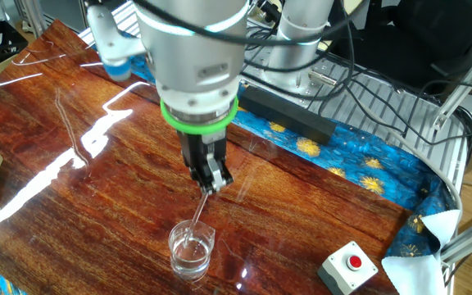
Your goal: Stir the beaker with a glass rod
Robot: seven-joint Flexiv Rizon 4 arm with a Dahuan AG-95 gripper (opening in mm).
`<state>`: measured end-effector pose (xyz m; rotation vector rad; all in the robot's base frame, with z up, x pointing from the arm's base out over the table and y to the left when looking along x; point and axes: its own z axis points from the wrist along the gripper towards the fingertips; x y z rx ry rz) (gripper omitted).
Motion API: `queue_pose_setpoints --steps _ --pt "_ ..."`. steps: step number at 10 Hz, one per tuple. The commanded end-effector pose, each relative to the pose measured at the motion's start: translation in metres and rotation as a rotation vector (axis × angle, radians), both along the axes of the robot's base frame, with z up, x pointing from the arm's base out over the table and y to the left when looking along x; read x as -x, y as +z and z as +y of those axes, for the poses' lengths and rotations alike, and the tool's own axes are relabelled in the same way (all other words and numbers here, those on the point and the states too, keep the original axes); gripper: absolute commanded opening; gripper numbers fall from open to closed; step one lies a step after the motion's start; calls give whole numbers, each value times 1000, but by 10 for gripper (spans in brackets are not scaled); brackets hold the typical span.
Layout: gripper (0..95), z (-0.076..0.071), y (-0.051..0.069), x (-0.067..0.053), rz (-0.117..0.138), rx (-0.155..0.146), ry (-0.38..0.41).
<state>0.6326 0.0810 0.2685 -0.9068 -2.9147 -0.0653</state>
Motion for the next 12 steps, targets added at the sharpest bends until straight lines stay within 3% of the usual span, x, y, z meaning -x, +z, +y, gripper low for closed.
queue_pose_setpoints --steps 1,4,12 --pt "0 4 -1 9 -5 1 -6" --pt "0 14 -3 18 -5 3 -28" --pt "0 15 -4 17 -5 5 -28"
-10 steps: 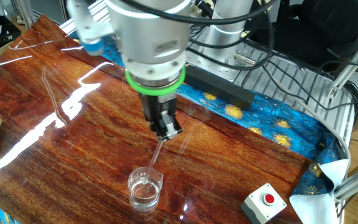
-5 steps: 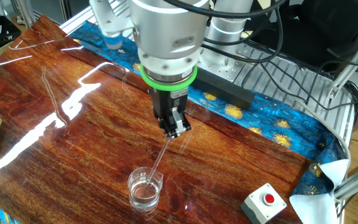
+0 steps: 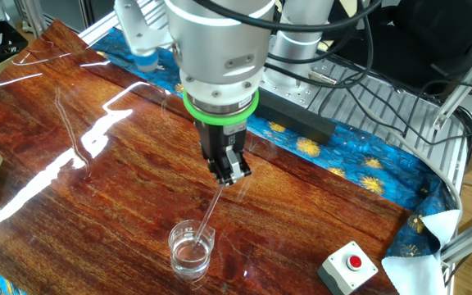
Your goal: Stir the beaker with a glass rod
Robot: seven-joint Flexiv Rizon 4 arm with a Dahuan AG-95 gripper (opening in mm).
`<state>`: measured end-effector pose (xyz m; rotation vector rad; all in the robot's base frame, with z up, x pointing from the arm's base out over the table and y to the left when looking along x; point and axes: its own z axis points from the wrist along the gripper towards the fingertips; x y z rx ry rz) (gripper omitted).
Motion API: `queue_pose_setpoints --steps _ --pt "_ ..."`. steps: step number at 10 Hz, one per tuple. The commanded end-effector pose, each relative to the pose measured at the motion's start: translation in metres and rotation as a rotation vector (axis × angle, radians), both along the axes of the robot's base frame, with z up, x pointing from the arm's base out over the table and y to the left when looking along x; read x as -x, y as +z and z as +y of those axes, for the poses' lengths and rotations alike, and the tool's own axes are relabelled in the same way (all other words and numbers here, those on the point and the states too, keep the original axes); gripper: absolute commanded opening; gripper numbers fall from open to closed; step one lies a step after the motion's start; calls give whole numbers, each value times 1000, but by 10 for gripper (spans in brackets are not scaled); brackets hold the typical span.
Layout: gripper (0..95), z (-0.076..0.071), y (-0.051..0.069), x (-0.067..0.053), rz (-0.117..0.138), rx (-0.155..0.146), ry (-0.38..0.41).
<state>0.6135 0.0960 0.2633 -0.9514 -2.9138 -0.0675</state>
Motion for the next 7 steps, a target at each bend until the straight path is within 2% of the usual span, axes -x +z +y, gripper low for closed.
queue_pose_setpoints --steps 1,7 --pt "0 0 1 -2 6 2 1" --pt "0 0 1 -2 6 2 7"
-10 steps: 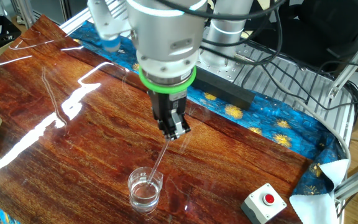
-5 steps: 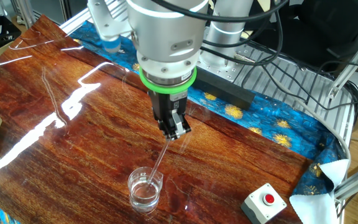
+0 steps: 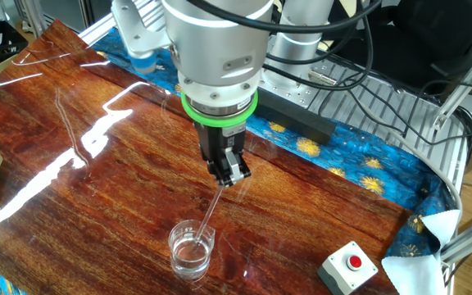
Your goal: Stir the beaker with a glass rod
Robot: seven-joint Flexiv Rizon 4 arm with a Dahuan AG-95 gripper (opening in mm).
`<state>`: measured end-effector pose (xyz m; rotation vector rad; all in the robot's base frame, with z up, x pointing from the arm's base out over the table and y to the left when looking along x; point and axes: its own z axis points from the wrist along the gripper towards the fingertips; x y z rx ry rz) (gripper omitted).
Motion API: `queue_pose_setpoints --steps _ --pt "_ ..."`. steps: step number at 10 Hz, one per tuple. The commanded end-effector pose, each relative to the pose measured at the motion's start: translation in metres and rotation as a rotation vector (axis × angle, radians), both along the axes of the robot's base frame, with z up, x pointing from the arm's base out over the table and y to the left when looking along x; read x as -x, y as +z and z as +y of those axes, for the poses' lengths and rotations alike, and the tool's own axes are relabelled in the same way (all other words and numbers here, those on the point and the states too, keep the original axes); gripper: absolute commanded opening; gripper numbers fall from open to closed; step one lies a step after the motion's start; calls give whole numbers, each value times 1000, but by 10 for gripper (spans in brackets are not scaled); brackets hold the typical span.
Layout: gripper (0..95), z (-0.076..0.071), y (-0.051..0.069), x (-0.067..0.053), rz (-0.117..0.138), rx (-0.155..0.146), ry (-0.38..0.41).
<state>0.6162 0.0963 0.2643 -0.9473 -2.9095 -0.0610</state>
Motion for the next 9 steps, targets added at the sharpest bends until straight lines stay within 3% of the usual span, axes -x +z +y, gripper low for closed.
queue_pose_setpoints --steps 1,9 --pt "0 0 0 1 0 -4 18" --pt "0 0 0 1 10 -17 33"
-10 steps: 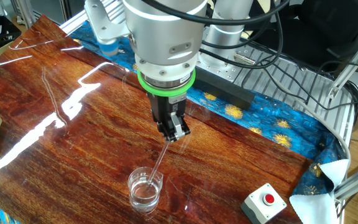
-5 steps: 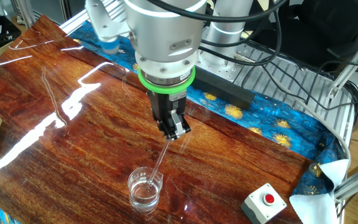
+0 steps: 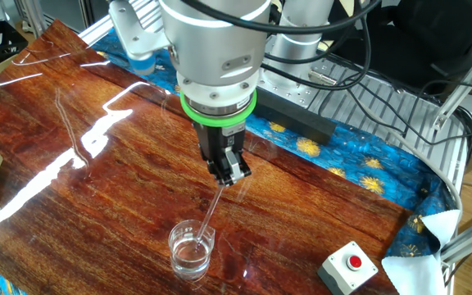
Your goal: Stir the beaker with a glass rod
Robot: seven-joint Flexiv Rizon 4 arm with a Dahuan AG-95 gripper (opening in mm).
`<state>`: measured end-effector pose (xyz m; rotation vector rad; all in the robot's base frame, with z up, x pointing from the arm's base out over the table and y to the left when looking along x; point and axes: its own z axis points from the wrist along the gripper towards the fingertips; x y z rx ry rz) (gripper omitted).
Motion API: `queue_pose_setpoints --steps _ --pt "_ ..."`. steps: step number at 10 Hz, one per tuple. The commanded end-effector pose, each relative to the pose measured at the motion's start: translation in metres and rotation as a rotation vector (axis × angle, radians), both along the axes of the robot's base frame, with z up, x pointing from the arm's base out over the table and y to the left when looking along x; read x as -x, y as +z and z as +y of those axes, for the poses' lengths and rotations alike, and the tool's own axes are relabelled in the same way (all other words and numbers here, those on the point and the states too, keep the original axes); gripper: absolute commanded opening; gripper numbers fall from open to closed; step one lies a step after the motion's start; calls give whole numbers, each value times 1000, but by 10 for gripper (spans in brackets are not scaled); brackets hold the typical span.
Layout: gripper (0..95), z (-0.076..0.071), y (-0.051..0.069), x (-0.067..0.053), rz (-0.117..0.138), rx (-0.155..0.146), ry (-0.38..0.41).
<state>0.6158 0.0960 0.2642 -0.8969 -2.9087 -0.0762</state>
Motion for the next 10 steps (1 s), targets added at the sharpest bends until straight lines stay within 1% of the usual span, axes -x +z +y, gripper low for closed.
queue_pose_setpoints --steps 1,2,3,4,6,7,8,9,10 --pt "0 0 0 0 0 -5 1" --pt "0 0 0 0 2 -9 -3" --pt "0 3 -2 -4 9 -10 -30" --pt "0 4 -4 -8 12 -10 -37" --pt "0 5 -7 -17 19 -16 -48" --pt "0 5 -8 -23 29 -21 -58" --pt "0 6 -10 -30 39 -36 -73" --pt "0 5 -10 -33 43 -39 -72" --pt "0 2 -10 -40 44 -34 -62"
